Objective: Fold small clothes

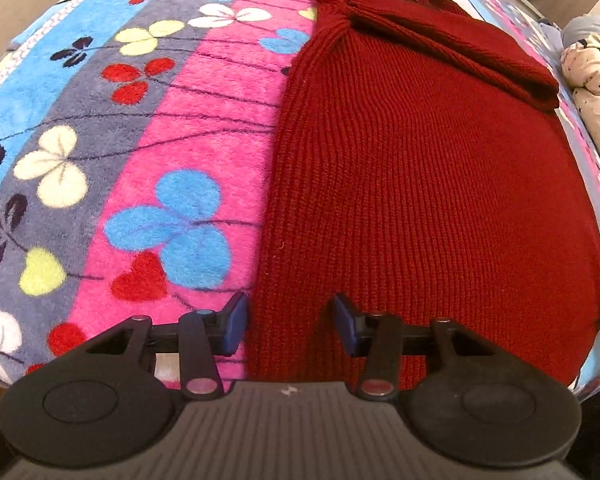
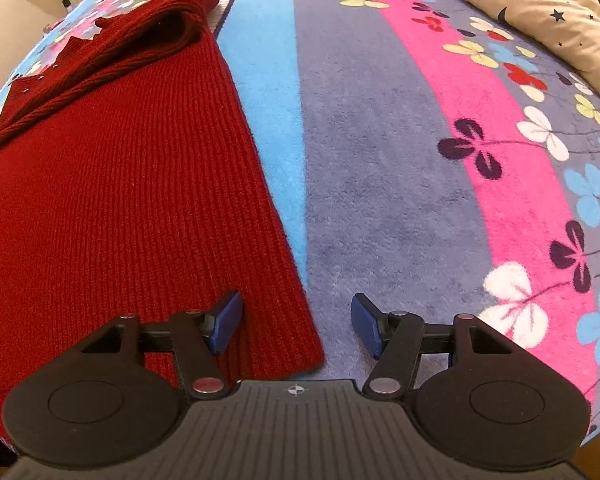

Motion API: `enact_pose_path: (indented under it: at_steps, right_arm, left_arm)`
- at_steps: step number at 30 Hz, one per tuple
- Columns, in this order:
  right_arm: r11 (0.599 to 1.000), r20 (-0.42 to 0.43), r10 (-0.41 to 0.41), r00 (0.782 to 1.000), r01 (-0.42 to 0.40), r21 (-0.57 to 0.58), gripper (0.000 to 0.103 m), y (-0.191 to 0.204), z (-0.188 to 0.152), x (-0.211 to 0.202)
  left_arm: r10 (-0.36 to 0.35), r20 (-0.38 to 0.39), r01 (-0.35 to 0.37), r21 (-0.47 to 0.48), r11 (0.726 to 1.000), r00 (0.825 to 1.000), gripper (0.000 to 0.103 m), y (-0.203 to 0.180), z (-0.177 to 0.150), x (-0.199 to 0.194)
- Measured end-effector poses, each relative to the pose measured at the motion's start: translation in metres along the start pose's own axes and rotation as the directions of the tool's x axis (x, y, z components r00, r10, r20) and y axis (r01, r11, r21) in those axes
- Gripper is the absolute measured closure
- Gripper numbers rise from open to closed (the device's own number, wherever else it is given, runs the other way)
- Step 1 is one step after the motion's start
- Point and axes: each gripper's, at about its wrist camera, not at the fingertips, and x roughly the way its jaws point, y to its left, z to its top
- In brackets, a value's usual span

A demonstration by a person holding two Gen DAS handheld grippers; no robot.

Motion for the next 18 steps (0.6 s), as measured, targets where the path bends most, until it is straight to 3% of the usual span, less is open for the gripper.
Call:
enact_pose_path:
  at_steps: [18]
  right_arm:
    - [0.999, -0.007, -0.024, 1.0, 0.024, -0.034, 0.04, 0.002, -0.002, 0.0]
  left_arm:
    - [-0.002, -0.008, 0.002, -0.004, 1.0, 1.0, 0.051, 0.0, -0.011, -0.001]
